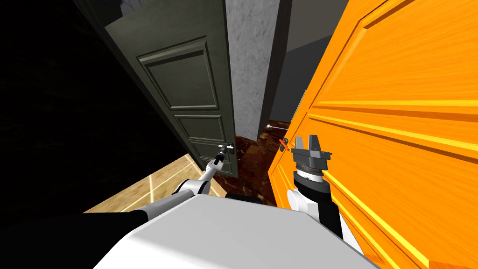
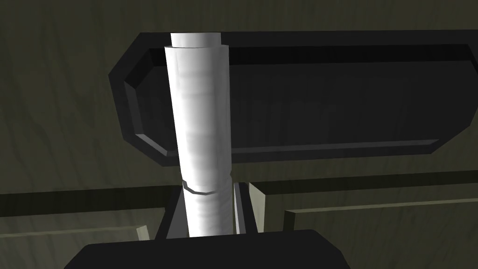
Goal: Push the door open
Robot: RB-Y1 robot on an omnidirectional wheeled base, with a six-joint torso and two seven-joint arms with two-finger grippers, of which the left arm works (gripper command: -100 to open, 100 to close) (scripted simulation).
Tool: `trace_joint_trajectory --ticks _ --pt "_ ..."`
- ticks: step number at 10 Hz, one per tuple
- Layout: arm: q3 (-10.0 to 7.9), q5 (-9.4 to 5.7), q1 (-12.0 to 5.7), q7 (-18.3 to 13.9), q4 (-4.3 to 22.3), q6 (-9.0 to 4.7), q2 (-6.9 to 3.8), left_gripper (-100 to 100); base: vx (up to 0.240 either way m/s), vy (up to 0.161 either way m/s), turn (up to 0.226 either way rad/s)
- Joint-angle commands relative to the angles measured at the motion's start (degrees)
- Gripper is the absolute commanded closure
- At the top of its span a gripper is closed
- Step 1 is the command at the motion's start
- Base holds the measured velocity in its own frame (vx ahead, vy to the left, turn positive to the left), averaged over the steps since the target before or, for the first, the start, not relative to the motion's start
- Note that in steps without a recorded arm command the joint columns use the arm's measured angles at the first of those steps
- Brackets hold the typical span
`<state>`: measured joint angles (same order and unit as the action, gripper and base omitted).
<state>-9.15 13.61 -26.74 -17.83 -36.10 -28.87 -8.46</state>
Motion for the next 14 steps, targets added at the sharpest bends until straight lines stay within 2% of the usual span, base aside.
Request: trace_joint_trajectory --ticks 1,6,7,8,12,14 --pt "-1.52 -0.66 -0.32 1.66 -0.63 0.66 0.18 100 0.191 -0.126 0.089" --pt "-4.09 -1.83 -0.67 4.87 -0.53 1.78 1.47 100 0.170 -0.089 0.070" --pt "-3.69 -1.66 -0.36 4.40 -0.53 1.81 1.45 100 0.081 -0.030 0.021" --pt "-4.85 -2.65 -0.68 6.40 -0.49 1.70 1.52 100 0.169 0.035 0.074" --pt "-6.23 -3.85 -0.96 8.83 0.10 1.63 1.73 100 0.179 0.009 0.060" --pt "-7.67 -5.12 -1.26 11.40 -0.51 1.55 2.05 100 0.191 0.010 0.079"
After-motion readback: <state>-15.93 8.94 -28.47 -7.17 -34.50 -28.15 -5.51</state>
